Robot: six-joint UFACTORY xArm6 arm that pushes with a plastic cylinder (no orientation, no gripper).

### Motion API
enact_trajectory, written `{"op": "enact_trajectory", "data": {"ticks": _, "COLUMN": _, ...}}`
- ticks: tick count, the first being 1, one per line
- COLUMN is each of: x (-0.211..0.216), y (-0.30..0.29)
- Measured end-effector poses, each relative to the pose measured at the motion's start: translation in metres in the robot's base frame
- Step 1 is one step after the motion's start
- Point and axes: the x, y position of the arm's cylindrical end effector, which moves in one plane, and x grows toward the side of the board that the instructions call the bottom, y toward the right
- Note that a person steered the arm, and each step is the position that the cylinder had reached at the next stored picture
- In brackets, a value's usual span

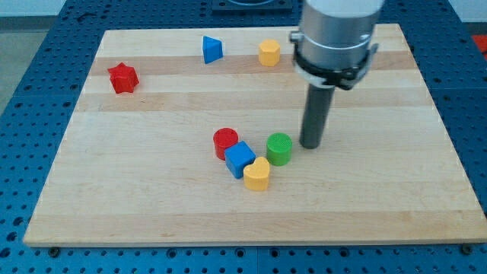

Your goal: Slide the red star towards the red circle

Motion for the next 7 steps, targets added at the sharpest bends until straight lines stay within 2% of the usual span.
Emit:
{"op": "enact_trajectory", "data": {"ticks": 1, "x": 0.01, "y": -0.024}}
{"op": "enact_trajectory", "data": {"ticks": 2, "x": 0.01, "y": -0.024}}
{"op": "enact_trajectory", "data": {"ticks": 3, "x": -0.007, "y": -0.02}}
{"op": "enact_trajectory", "data": {"ticks": 5, "x": -0.13, "y": -0.053}}
{"op": "enact_trajectory", "data": {"ticks": 6, "x": -0.155, "y": -0.079}}
{"op": "enact_trajectory", "data": {"ticks": 7, "x": -0.153, "y": -0.155}}
